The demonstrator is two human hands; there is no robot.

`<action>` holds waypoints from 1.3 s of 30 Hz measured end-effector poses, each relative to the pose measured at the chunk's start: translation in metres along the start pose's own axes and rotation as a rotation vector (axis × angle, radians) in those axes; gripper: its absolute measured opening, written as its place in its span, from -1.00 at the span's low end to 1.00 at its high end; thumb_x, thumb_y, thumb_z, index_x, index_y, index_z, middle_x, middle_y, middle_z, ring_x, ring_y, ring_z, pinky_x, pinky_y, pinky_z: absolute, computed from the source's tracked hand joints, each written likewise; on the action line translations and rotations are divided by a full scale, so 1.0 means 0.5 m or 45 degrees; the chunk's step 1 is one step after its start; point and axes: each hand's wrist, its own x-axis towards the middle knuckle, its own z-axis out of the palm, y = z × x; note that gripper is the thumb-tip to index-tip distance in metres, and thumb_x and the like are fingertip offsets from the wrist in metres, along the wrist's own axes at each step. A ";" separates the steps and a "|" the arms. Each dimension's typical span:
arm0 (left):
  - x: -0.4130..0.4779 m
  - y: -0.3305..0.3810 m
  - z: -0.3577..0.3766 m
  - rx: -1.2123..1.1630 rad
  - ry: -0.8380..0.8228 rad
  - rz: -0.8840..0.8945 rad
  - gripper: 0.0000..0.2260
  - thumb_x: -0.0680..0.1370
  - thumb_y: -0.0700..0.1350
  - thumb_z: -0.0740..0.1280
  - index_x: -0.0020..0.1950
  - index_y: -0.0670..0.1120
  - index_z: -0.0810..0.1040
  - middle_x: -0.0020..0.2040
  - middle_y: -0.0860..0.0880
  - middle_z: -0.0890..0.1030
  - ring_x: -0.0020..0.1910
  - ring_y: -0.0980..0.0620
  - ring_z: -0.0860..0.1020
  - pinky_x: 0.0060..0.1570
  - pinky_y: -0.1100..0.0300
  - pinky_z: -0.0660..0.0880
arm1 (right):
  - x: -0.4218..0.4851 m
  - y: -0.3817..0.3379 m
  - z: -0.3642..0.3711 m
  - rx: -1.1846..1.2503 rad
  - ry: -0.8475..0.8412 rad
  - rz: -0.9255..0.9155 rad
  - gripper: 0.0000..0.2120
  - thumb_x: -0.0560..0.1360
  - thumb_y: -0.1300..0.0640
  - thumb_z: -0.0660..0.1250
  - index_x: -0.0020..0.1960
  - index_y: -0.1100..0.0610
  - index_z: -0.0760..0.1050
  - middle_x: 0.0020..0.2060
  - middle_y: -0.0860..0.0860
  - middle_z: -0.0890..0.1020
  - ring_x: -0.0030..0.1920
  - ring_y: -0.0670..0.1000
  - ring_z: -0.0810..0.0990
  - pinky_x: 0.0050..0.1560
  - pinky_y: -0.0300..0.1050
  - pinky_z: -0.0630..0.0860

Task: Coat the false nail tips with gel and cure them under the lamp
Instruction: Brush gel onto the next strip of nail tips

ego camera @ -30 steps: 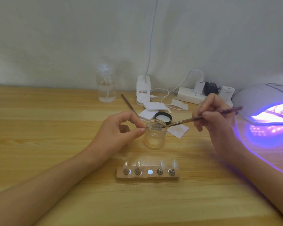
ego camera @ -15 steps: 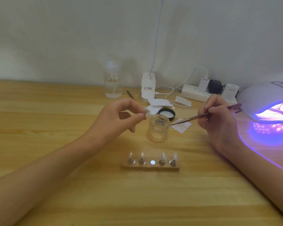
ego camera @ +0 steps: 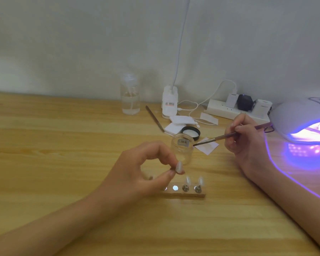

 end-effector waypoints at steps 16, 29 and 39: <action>-0.010 -0.002 0.022 0.171 -0.068 -0.118 -0.85 0.42 -0.16 0.51 -0.21 0.09 0.64 -0.07 0.13 0.60 0.03 -0.01 0.56 -0.11 0.18 0.51 | 0.003 0.002 -0.002 -0.009 0.034 0.015 -0.76 0.41 0.26 0.16 -0.34 0.02 0.48 -0.49 0.00 0.44 -0.50 -0.07 0.38 -0.51 -0.26 0.28; -0.007 -0.008 0.022 0.232 -0.066 -0.284 -0.84 0.44 -0.21 0.48 -0.22 0.05 0.62 -0.27 0.24 0.57 -0.33 0.22 0.47 -0.28 0.45 0.33 | 0.007 0.008 -0.005 0.006 0.055 0.043 -0.77 0.40 0.23 0.17 -0.34 0.01 0.49 -0.49 0.00 0.43 -0.50 -0.07 0.38 -0.49 -0.28 0.28; -0.013 -0.005 0.020 0.328 -0.051 -0.280 -0.83 0.42 -0.18 0.47 -0.24 0.08 0.59 -0.25 0.19 0.59 -0.30 0.18 0.50 -0.27 0.43 0.35 | 0.004 0.004 -0.004 -0.038 0.087 0.072 -0.87 0.41 0.22 0.18 -0.27 0.09 0.45 -0.52 0.02 0.41 -0.51 -0.06 0.37 -0.49 -0.26 0.29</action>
